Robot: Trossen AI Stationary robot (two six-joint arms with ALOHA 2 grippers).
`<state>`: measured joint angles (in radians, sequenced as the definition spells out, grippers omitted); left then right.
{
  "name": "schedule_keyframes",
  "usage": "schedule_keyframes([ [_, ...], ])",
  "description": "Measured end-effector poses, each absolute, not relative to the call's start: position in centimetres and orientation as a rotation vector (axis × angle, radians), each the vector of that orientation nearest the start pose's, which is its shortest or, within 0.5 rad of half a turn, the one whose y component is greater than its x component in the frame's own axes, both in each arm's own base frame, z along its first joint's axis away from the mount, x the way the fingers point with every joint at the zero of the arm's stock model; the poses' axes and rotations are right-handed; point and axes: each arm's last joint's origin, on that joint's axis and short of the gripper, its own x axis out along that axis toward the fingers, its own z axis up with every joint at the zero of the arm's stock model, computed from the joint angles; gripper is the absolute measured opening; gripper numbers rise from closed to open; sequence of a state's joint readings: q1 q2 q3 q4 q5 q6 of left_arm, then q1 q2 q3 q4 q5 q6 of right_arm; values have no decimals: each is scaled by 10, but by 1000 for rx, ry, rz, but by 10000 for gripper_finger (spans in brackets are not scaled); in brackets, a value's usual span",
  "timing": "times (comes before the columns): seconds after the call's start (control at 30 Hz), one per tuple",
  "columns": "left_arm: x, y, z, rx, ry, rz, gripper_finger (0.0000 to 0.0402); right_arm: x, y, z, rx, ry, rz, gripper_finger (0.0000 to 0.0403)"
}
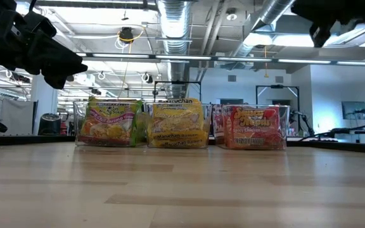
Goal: Sort Maruchan noodles
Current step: Return to Home Position
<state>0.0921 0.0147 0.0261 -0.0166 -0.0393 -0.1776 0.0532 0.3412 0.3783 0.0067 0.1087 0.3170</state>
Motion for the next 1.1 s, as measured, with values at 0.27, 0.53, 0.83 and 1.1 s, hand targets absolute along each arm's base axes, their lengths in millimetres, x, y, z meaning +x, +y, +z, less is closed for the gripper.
schedule_keyframes([
  [0.27,96,10,170,-160,-5,132,122,108,4,216,357,-148,9,70],
  [0.53,96,10,170,-177,-6,133,122,99,5,201,300,-173,86,70],
  [0.83,96,10,170,-177,-6,133,122,96,6,178,287,-112,124,70],
  [1.1,96,10,170,-178,-6,133,122,98,3,169,319,-21,62,70],
])
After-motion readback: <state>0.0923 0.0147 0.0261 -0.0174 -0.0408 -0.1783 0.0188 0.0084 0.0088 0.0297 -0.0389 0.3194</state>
